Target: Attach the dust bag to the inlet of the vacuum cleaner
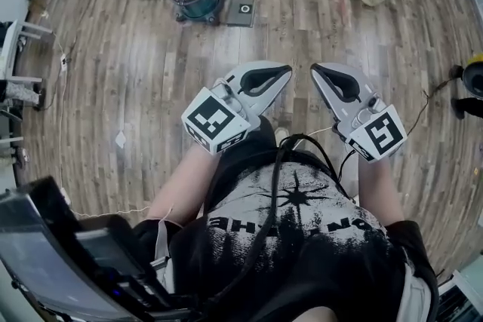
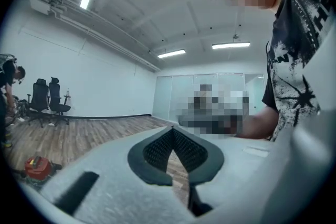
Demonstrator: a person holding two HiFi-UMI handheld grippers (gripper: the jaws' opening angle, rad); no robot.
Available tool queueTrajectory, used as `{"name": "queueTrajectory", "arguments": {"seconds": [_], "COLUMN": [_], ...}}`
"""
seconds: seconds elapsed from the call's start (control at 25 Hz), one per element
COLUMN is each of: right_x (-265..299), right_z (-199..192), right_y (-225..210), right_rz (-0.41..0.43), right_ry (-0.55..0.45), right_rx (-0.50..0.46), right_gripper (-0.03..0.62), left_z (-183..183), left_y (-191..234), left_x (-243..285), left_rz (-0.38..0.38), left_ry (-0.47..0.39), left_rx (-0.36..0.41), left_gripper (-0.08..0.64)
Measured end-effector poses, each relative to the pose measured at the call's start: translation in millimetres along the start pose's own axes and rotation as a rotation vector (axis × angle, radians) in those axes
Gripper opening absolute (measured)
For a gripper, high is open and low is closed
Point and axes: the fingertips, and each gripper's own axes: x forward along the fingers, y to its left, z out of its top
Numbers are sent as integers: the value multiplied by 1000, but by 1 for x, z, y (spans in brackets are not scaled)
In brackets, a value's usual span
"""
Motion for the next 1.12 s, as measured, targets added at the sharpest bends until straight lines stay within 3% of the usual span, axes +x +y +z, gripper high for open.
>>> {"name": "queueTrajectory", "arguments": {"seconds": [0.32,0.64,1.12], "right_x": [50,142,229], "right_z": [0,11,2], "right_y": [-41,-104,-149], "right_rz": [-9,-41,-62], "right_ry": [5,2,33], "right_rx": [-8,-24,-28], "right_gripper": [8,8,8], "left_z": [3,25,29], "left_y": [63,169,276], "left_x": [12,18,20], "left_rz": [-11,-54,-93], "left_ry": [-8,-15,-26], "left_rx": [-8,19,19], "left_gripper": [0,0,0]}}
